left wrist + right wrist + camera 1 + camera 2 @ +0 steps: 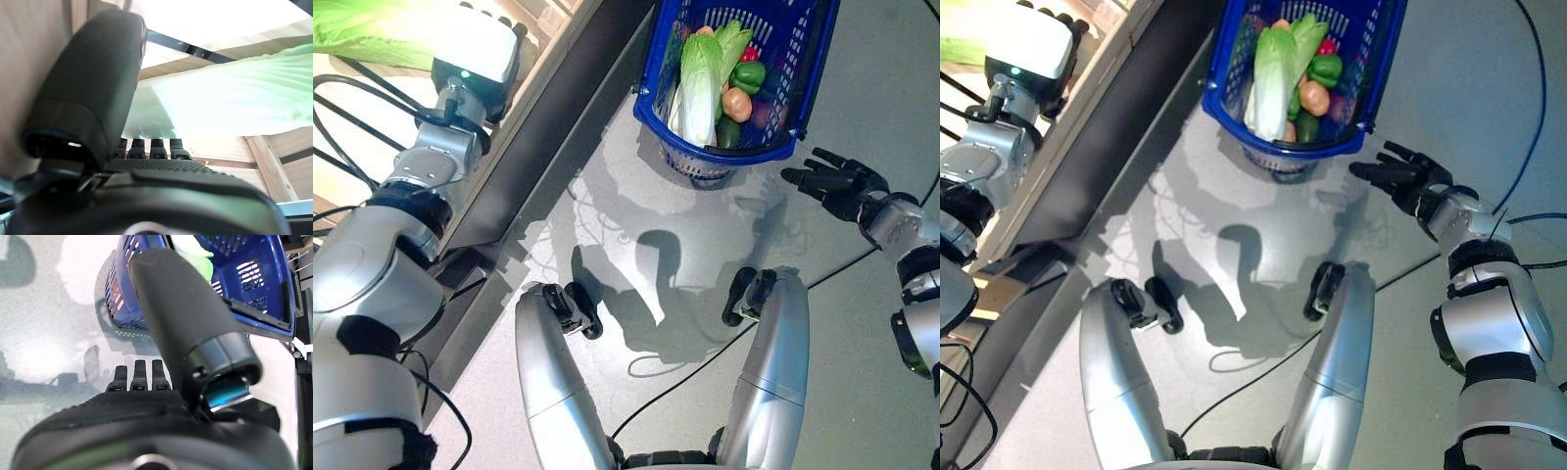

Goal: Put vegetables into the basket

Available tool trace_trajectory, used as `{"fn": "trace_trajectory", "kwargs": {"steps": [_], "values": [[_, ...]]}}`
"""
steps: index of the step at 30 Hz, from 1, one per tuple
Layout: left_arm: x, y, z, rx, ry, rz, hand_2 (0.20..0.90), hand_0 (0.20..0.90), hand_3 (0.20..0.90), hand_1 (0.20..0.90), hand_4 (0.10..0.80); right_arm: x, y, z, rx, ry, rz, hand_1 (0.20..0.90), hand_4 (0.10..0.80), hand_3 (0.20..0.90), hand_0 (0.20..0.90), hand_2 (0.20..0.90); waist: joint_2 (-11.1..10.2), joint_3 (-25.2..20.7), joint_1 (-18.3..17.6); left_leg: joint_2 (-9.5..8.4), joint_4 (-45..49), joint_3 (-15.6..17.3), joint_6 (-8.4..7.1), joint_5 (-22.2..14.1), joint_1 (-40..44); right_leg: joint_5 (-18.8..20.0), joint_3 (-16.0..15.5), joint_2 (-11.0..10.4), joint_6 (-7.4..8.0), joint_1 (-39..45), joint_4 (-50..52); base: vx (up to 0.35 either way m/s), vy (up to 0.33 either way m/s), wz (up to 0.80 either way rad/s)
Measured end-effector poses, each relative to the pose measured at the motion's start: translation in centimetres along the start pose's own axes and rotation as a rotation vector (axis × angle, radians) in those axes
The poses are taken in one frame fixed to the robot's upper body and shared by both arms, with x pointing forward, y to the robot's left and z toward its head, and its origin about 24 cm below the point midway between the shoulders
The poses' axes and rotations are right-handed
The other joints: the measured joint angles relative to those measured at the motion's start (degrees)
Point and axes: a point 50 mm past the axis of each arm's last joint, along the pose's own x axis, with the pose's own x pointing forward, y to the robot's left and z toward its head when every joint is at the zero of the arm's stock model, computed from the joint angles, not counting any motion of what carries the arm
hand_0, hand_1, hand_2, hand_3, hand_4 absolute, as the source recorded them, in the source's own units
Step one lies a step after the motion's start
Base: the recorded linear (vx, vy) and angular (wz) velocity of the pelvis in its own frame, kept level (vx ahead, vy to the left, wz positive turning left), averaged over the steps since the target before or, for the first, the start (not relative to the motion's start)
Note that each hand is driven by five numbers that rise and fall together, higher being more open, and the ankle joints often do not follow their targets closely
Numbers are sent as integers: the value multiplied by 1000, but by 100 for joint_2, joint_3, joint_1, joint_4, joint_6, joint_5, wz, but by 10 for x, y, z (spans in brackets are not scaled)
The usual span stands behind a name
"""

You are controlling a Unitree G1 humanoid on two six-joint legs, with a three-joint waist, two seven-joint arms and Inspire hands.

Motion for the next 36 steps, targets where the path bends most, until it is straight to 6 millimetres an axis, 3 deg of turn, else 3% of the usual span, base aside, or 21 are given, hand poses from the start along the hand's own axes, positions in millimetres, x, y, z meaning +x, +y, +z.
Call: {"fn": "trace_trajectory", "kwargs": {"steps": [1, 2, 3, 9, 16, 23, 29, 36], "values": [[0, 0, 0, -1, 1, -4, 568, 568, 568, 568, 579, 0, 0, 0, 0, 0, 1, 900, 800, 900, 900, 900, 0, 0, -5, 0, 2, 1, 1, -1, 1, -1, 1, -2, 0, 1, 0, 27, 80, 0], [0, 1, -1, -2, 4, -7, 458, 458, 458, 458, 505, 0, 0, 0, 1, 0, 2, 900, 800, 900, 900, 900, -1, 0, -10, 0, 2, 2, 1, -1, 1, -2, 4, -7, -2, 3, -2, 26, 75, 0], [1, 2, -1, -3, 5, -5, 300, 300, 300, 300, 400, 0, 0, 0, 2, -1, 4, 900, 800, 900, 900, 900, 0, -1, -16, 1, 1, 3, 4, -2, 6, -2, 0, -12, -2, 4, 0, 29, 71, 0], [1, 0, -6, -37, 26, -58, 300, 300, 300, 300, 400, -1, 0, 0, 42, -15, 24, 900, 800, 900, 900, 900, 2, -1, -26, -2, -49, 29, 6, 0, 83, -16, -29, -48, -16, 69, -11, 22, 32, 1], [-9, -23, -3, -75, 3, -148, 300, 300, 300, 300, 400, -2, 0, -6, 35, -3, 53, 900, 800, 900, 900, 900, 4, -3, -14, 1, -450, 208, -25, 30, 740, -94, -191, -175, -1, 721, -300, 18, -4, 7], [-11, -23, -11, -70, 8, -127, 300, 300, 300, 300, 400, -2, 2, -8, 30, 6, 89, 900, 800, 900, 900, 900, 7, -6, 37, 0, -1000, 391, -73, 138, 1376, -125, -447, -250, -2, 1367, -714, -10, -42, 3], [-16, -24, -16, -90, 0, -40, 300, 300, 300, 300, 400, -2, 12, -10, 21, 2, 157, 900, 800, 900, 900, 900, 11, -12, 11, -41, -1994, 687, -199, 400, 2417, -114, -793, -249, 4, 2344, -1437, 9, -40, 4], [-24, -19, -30, -200, 7, 84, 300, 300, 300, 300, 400, -4, 20, -15, 35, -17, 234, 900, 800, 900, 900, 900, 9, -64, 44, -216, -3416, 822, -482, 865, 3792, -101, -1301, -181, 24, 3703, -2331, 43, -103, 8]]}}
